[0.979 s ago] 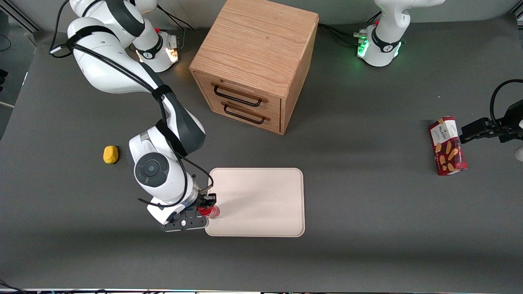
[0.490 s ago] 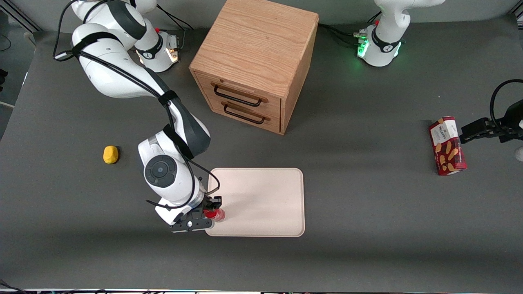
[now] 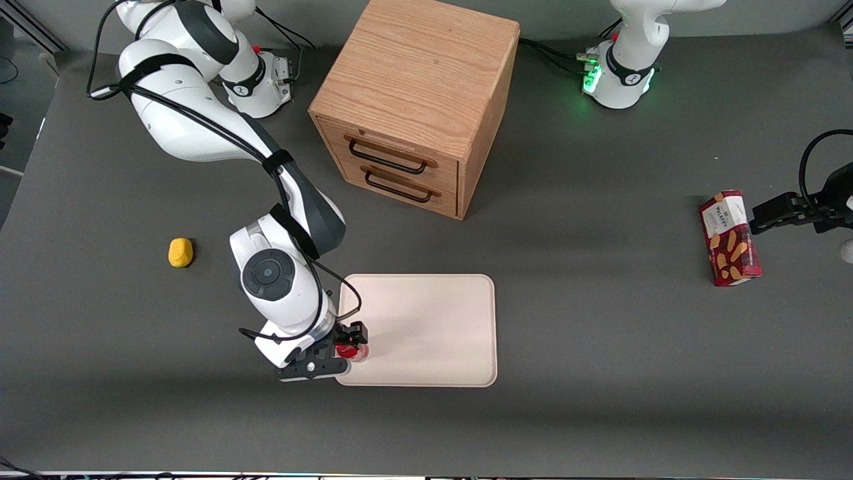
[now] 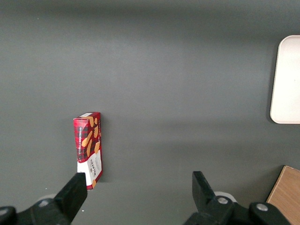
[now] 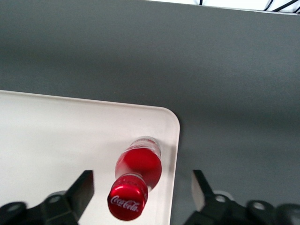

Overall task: Place coke bottle on tray
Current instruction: 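Lower the bottle onto the tray's edge and open the right gripper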

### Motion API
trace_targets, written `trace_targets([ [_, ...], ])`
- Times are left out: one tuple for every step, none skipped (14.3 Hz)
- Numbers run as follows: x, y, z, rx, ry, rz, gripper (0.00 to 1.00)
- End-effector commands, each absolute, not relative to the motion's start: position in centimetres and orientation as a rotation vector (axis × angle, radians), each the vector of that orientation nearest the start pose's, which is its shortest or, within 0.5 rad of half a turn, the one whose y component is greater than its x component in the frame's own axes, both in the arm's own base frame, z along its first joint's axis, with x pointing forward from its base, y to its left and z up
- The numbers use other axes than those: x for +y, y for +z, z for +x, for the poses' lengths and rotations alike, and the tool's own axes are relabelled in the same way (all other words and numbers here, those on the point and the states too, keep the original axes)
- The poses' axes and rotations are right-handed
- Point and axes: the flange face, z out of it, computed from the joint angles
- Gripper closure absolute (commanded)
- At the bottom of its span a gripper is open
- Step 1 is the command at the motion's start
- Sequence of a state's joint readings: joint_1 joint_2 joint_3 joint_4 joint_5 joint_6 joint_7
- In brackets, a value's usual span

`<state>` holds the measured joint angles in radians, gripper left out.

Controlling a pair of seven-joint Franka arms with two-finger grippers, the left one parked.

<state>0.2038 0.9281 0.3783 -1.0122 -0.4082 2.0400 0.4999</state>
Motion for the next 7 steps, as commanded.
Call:
trace_targets([
  [31.7, 32.7, 72.4, -0.083, -0.308, -3.134, 0.00],
  [31.3, 33.1, 72.6, -0.068, -0.312, -3.131, 0.00],
  [30.1, 34.5, 73.0, -0.053, -0.330, -3.129, 0.00],
  [28.6, 36.1, 73.3, -0.034, -0.340, -3.130, 0.00],
  [27.6, 37.3, 72.8, -0.026, -0.311, -3.137, 0.00],
  [26.2, 38.3, 72.2, -0.010, -0.296, -3.142, 0.00],
  [24.9, 39.2, 71.5, 0.007, -0.293, -3.153, 0.00],
])
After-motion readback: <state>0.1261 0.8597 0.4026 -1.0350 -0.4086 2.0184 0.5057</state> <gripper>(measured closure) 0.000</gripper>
